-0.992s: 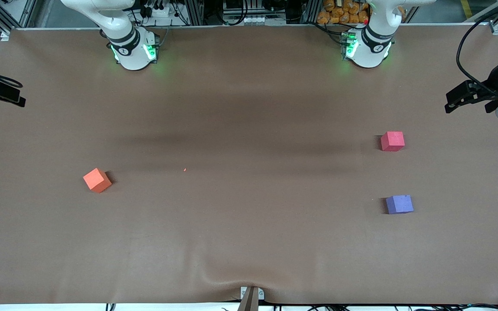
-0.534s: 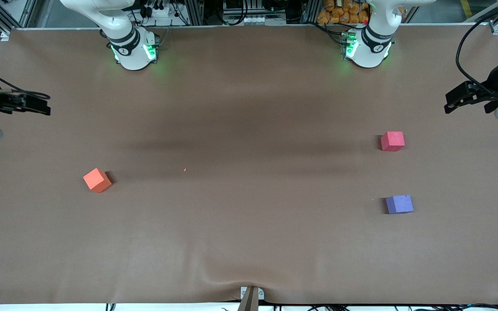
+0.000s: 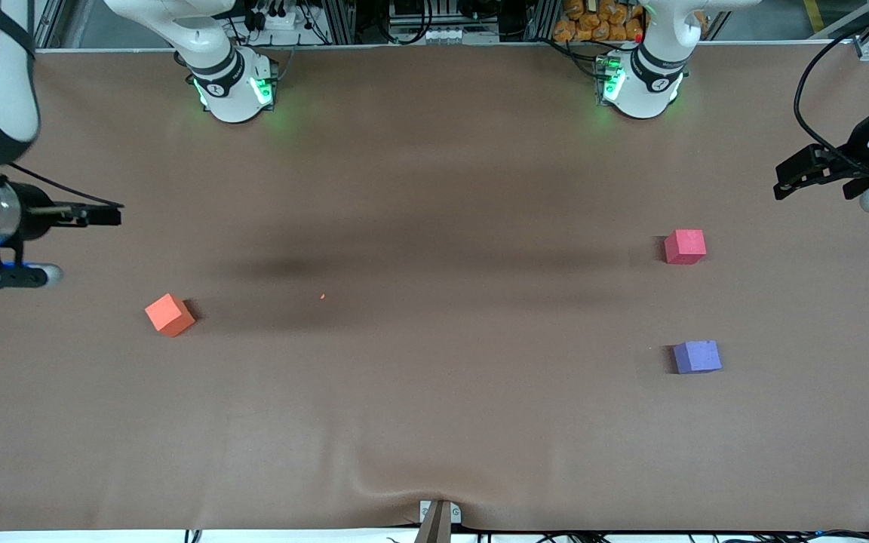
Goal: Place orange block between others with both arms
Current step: 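Reach the right gripper down to the orange cube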
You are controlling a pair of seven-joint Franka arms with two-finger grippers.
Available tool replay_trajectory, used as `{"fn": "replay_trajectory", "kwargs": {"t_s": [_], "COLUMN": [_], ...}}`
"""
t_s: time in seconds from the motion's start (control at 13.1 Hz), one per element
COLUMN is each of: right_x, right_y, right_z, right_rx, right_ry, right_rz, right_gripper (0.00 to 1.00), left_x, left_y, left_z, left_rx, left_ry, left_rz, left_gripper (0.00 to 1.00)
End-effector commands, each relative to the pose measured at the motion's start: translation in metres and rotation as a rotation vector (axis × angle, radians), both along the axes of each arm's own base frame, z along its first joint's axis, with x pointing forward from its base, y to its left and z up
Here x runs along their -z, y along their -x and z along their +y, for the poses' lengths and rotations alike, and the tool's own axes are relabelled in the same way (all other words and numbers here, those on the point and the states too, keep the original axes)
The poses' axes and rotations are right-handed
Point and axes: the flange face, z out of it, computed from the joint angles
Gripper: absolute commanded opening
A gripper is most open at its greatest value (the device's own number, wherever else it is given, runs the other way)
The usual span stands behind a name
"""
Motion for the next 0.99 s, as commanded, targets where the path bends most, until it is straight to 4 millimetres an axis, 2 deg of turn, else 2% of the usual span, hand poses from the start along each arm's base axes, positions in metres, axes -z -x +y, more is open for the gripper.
{"fn": "replay_trajectory", "kwargs": {"t_s": [0.0, 0.23, 0.31, 0.38, 0.61, 0.76, 0.92], "right_x": [0.047, 0.106, 0.126, 0.155, 0.223, 0.241, 0.251], "right_y": [-0.019, -0.04, -0.046, -0.05, -0.064, -0.072, -0.079], "right_z": [-0.003, -0.004, -0.007, -0.017, -0.033, -0.046, -0.058], "right_rx": [0.006, -0.016, -0.029, -0.05, -0.259, -0.464, -0.63], "right_ry": [0.012, 0.01, 0.003, -0.012, -0.1, -0.173, -0.224], "right_rz": [0.055, 0.057, 0.05, 0.056, -0.008, -0.045, -0.08], "right_gripper": [1.0, 1.0, 1.0, 1.0, 1.0, 1.0, 1.0], "left_x": [-0.003, -0.003, -0.002, -0.002, 0.0, -0.019, -0.01], "left_y": [-0.001, -0.001, -0.001, -0.001, 0.002, 0.003, 0.003], "left_z": [-0.002, -0.002, -0.001, -0.002, -0.002, 0.0, 0.001], "left_rx": [0.0, 0.0, -0.002, 0.0, 0.0, 0.011, 0.007], "left_ry": [-0.002, -0.002, -0.002, -0.002, -0.003, 0.008, 0.004], "left_rz": [0.002, 0.002, 0.004, 0.004, 0.012, -0.026, -0.002], "left_gripper": [1.0, 1.0, 1.0, 1.0, 1.0, 1.0, 1.0]}}
